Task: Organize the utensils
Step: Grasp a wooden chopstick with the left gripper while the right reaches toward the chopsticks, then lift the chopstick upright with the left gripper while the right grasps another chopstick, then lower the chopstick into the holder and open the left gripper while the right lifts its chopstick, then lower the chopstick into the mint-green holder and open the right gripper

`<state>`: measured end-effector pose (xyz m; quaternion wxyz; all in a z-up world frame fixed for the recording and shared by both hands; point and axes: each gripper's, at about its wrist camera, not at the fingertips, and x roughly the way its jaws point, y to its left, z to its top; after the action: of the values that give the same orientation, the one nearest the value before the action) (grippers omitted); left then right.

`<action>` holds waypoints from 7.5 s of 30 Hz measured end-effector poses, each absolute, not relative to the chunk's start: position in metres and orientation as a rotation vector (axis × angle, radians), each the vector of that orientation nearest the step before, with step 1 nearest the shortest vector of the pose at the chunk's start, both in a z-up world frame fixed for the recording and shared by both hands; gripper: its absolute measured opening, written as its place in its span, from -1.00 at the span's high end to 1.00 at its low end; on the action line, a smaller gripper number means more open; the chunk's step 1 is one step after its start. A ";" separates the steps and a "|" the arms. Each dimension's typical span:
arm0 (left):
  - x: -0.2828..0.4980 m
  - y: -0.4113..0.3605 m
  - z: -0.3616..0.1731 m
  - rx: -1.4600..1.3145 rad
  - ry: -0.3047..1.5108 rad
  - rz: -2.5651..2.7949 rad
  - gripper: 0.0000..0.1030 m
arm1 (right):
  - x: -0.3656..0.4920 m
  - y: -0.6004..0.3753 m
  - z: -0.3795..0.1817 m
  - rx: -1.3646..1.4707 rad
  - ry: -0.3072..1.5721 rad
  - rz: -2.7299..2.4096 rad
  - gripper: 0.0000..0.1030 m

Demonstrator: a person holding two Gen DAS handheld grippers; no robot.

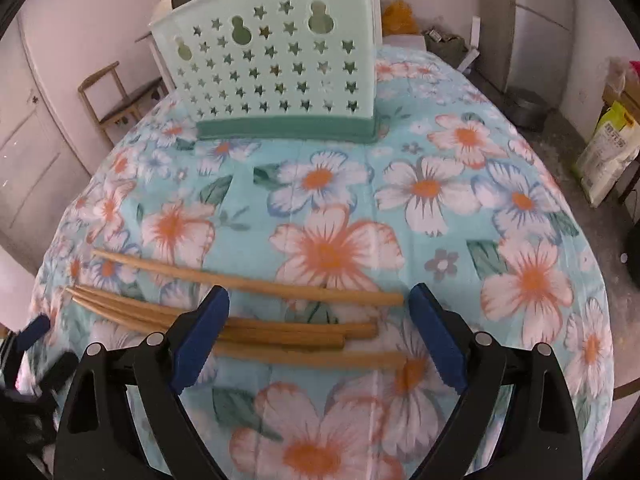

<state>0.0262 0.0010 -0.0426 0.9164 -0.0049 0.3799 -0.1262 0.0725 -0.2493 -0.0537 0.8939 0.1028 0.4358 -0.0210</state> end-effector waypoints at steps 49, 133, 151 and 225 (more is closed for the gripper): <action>0.136 -0.013 -0.060 -0.948 1.055 -0.236 0.79 | 0.036 -0.265 -0.056 0.354 0.727 0.095 -0.81; 0.077 -0.020 0.252 -0.459 0.034 -0.512 0.91 | 0.041 -0.292 0.135 0.188 0.384 0.430 0.88; 0.186 -0.113 0.189 -0.388 0.188 -0.443 0.91 | 0.054 -0.339 0.120 0.276 0.362 0.408 0.88; 0.053 -0.043 0.009 0.073 0.611 -0.330 -0.81 | 0.124 -0.344 0.116 0.334 0.459 0.331 0.03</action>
<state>0.0530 -0.0427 0.0088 0.9396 0.0355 0.2995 -0.1618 0.1242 -0.3437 0.1162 0.9465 0.1640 0.2256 0.1623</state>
